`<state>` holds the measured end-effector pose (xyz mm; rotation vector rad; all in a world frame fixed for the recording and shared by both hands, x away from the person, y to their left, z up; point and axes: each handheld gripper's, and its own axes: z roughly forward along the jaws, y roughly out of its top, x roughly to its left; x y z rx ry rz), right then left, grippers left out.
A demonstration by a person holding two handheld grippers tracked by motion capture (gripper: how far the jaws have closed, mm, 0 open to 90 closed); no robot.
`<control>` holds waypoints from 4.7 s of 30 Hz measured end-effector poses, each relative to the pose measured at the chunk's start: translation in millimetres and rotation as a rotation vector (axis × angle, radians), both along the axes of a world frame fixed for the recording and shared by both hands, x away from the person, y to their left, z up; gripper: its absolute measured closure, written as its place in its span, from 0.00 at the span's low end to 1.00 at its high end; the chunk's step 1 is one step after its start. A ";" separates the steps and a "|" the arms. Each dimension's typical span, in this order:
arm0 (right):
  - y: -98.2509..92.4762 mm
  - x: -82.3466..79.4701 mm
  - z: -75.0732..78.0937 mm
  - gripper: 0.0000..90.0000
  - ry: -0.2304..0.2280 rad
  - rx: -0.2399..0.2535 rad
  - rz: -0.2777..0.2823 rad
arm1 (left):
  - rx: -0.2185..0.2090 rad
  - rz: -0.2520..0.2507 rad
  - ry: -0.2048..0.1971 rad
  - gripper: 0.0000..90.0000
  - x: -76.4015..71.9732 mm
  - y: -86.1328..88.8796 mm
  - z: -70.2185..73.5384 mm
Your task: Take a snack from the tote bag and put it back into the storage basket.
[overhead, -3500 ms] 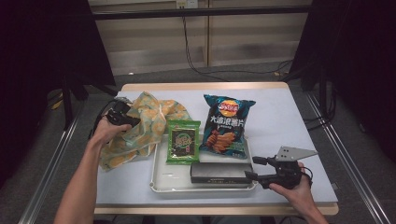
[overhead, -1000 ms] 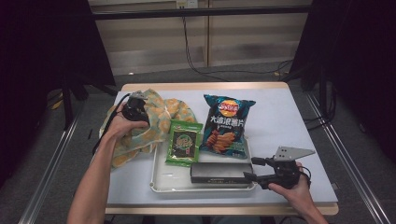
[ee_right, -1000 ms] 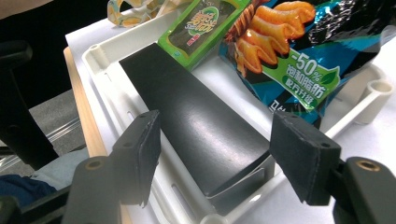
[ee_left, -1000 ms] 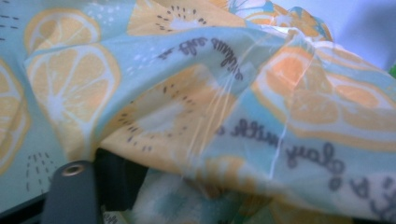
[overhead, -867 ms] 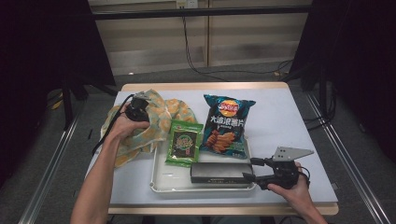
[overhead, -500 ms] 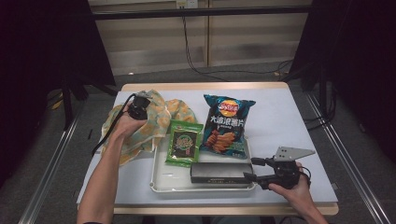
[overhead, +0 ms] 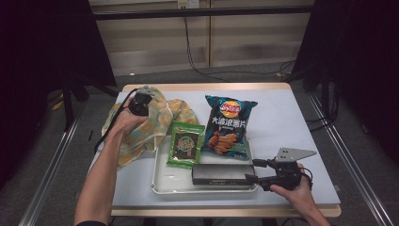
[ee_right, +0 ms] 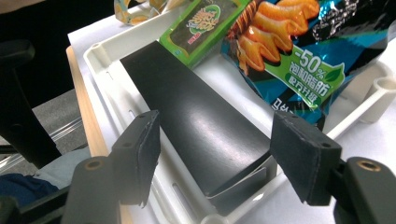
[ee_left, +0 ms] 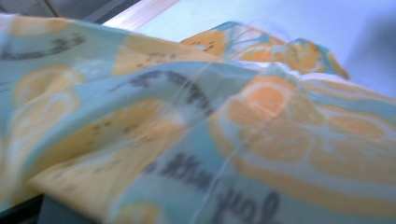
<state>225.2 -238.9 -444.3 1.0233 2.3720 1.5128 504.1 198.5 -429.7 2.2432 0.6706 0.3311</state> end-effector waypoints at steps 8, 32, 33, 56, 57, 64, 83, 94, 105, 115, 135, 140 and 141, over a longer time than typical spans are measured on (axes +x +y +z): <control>-0.6 -2.7 1.5 0.37 -0.006 0.008 0.002 | 0.066 -0.101 0.059 0.25 8.6 -14.0 -17.3; -2.5 -0.5 0.7 0.36 -0.002 0.016 -0.001 | 0.191 -0.139 0.112 0.40 9.1 -4.3 -33.1; -1.8 -0.2 0.7 0.36 -0.001 0.015 -0.002 | 0.194 -0.137 0.119 0.40 8.9 -3.8 -32.4; 0.9 -3.7 3.3 0.36 -0.009 0.017 0.000 | 0.130 0.014 0.132 0.41 -22.3 59.3 16.5; 0.7 -3.6 2.9 0.36 -0.008 0.016 -0.002 | 0.137 0.005 0.127 0.41 -22.8 65.1 18.4; 4.2 -1.7 2.7 0.36 -0.004 0.010 0.003 | 0.112 0.042 0.126 0.41 -33.9 88.5 30.3; 6.8 -0.6 2.7 0.36 -0.005 0.006 0.008 | 0.172 0.107 0.207 0.41 -60.2 126.2 -0.5; 6.5 -0.6 3.1 0.36 -0.003 0.010 0.008 | 0.192 0.102 0.190 0.34 -40.6 100.1 27.2; 2.1 -2.5 3.6 0.36 -0.009 0.014 0.001 | 0.251 0.130 0.230 0.38 -17.3 78.9 5.4; 2.3 -2.3 2.5 0.36 -0.004 0.013 0.003 | 0.323 0.120 0.274 0.32 -7.3 55.9 -21.1; 4.7 -3.7 4.1 0.36 -0.010 0.011 0.007 | 0.031 0.170 0.154 0.34 -45.5 107.9 26.3; 7.7 -2.4 4.0 0.36 -0.008 0.010 0.011 | -0.070 0.202 0.113 0.34 -54.3 124.0 31.2; 8.0 -2.0 3.9 0.36 -0.008 0.010 0.012 | -0.088 0.201 0.109 0.34 -55.5 125.0 31.8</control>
